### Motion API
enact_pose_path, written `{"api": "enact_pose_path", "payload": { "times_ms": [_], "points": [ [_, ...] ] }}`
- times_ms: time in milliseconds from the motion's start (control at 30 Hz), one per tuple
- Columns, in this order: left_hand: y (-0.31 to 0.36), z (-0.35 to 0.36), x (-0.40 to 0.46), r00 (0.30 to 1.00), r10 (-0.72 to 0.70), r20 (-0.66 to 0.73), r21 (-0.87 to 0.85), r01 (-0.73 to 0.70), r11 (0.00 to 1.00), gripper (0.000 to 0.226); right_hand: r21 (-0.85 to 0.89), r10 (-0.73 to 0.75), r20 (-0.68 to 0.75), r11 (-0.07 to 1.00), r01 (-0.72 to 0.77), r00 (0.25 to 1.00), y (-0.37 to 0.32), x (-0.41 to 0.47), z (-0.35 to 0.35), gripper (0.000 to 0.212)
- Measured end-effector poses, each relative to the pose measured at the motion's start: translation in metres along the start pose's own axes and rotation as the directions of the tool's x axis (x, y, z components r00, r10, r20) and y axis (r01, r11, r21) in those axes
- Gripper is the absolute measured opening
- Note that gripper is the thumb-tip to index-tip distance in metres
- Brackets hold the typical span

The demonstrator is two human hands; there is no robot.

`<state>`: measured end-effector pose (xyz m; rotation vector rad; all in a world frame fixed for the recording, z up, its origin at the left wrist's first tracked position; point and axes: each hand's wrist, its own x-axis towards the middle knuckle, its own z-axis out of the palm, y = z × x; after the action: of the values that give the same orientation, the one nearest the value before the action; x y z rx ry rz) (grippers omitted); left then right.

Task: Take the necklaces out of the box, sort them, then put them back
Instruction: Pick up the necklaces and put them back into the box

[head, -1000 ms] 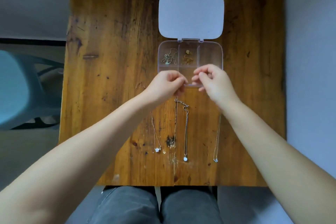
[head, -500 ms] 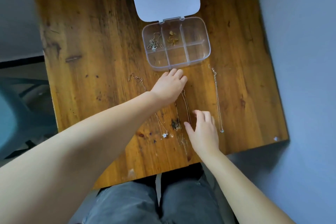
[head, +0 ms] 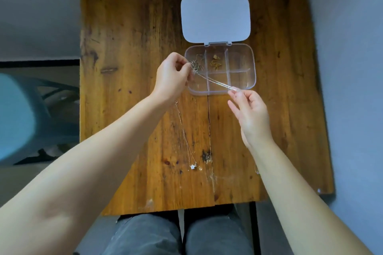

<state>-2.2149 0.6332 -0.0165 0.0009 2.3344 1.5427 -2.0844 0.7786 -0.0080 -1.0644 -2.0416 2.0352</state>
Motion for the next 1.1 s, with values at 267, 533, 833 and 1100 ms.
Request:
{"api": "enact_pose_path", "payload": {
  "times_ms": [267,533,833,1100],
  "points": [
    [-0.005,0.013,-0.004,0.998,-0.038,0.046,0.144,0.031,0.989,0.01,-0.599,-0.056,0.272,0.772,0.214,0.961,-0.023,0.058,0.051,0.019],
    [0.006,0.022,-0.014,0.985,0.121,0.12,0.364,-0.158,0.918,0.016,-0.553,-0.094,0.21,0.809,0.197,0.973,-0.021,0.044,0.003,0.019],
    [0.015,0.155,-0.053,0.692,0.285,0.663,0.461,-0.678,0.573,0.036,-0.773,0.206,-0.095,0.601,-0.203,0.974,0.077,-0.045,-0.136,0.024],
    [-0.002,0.182,-0.038,0.599,0.226,0.768,0.585,-0.8,0.134,0.03,-0.874,-0.039,-0.04,0.486,-0.016,0.998,0.12,-0.093,-0.1,0.015]
  ]
}}
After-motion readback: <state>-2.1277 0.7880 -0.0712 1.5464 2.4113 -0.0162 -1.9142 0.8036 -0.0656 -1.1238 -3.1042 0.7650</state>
